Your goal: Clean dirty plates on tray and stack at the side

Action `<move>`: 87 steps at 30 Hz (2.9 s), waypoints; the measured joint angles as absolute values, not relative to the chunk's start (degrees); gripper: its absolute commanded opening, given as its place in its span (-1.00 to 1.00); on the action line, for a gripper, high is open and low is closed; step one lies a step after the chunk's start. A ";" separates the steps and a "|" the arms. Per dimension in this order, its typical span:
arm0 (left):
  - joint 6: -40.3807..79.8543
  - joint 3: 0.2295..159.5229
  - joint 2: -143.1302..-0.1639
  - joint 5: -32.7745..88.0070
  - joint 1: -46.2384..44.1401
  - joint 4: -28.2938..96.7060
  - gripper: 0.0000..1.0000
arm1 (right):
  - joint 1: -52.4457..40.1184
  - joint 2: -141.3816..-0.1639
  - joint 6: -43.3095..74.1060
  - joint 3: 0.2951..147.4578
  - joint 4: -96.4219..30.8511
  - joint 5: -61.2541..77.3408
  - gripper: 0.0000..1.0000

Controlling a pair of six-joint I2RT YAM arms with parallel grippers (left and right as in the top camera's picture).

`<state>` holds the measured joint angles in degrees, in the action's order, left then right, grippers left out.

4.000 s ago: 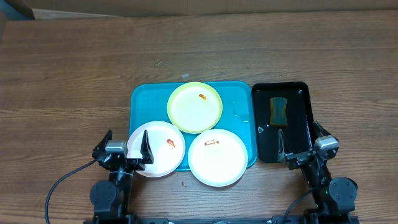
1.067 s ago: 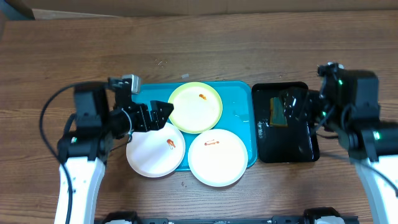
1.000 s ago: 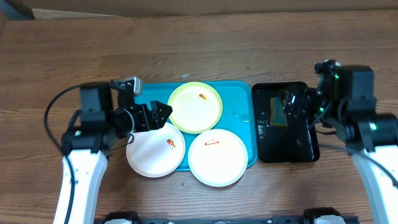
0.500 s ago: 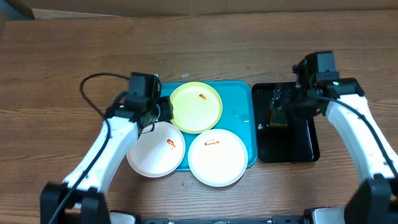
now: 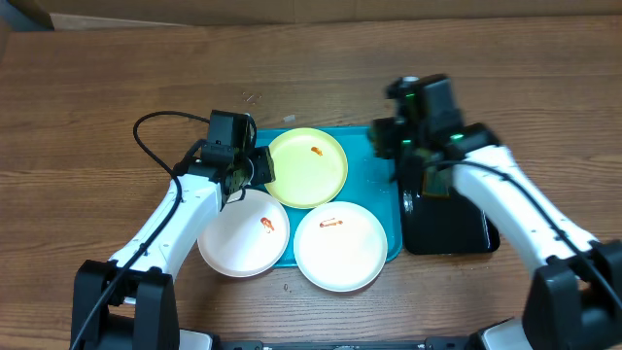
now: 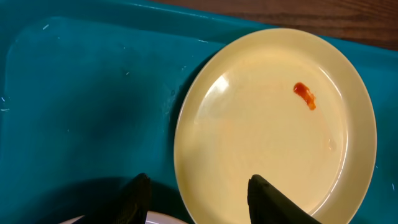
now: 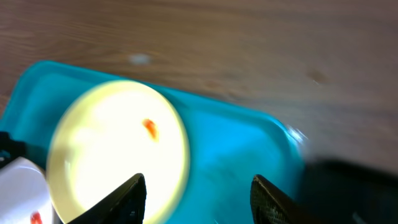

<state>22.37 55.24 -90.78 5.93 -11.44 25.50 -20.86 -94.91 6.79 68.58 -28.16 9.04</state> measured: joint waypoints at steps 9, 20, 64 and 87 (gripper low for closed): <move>22.39 55.24 -90.78 6.85 -12.03 26.57 -0.03 | -29.78 -105.84 5.91 68.73 -14.15 2.92 0.12; 22.39 55.24 -90.78 6.90 -12.03 26.59 0.00 | -28.91 -112.75 6.04 68.73 -13.89 1.96 -0.16; 22.39 55.24 -91.92 6.85 -12.03 22.63 -0.02 | -25.87 -109.43 33.54 69.10 -28.93 3.60 -0.68; 22.37 55.24 -99.68 6.83 -13.26 13.52 -0.25 | -21.32 -109.12 24.43 79.09 -45.50 3.38 -0.17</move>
<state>22.37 55.24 -99.68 6.83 -13.26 13.52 -21.32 -109.12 24.43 79.09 -45.50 3.38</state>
